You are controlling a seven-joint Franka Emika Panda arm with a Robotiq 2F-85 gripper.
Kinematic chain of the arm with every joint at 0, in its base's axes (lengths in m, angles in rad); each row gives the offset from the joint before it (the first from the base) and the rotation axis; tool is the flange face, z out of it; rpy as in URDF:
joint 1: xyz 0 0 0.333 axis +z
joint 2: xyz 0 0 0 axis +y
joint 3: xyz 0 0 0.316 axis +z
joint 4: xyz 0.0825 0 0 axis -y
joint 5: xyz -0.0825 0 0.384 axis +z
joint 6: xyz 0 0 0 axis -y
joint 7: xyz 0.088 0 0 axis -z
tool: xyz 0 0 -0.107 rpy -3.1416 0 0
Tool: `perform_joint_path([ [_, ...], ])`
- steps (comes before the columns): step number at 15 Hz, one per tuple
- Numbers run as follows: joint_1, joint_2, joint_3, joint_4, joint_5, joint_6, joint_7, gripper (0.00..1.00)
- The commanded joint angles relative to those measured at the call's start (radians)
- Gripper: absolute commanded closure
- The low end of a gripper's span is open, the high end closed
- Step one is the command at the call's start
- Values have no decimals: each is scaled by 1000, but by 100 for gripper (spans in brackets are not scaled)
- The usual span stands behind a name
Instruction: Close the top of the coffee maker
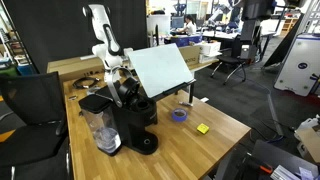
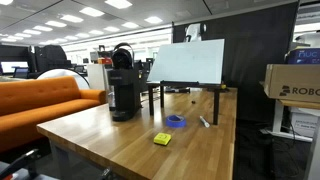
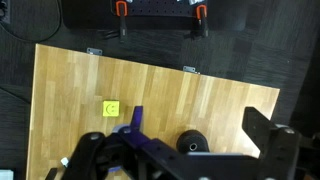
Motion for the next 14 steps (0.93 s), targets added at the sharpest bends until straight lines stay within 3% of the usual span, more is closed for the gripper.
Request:
perform_joint_path([
  [1,-28,6,19,3,11,-3,-13,0],
  [11,-29,8,21,4,12,0,-8,0],
  [14,-32,17,24,1,21,54,9,0],
])
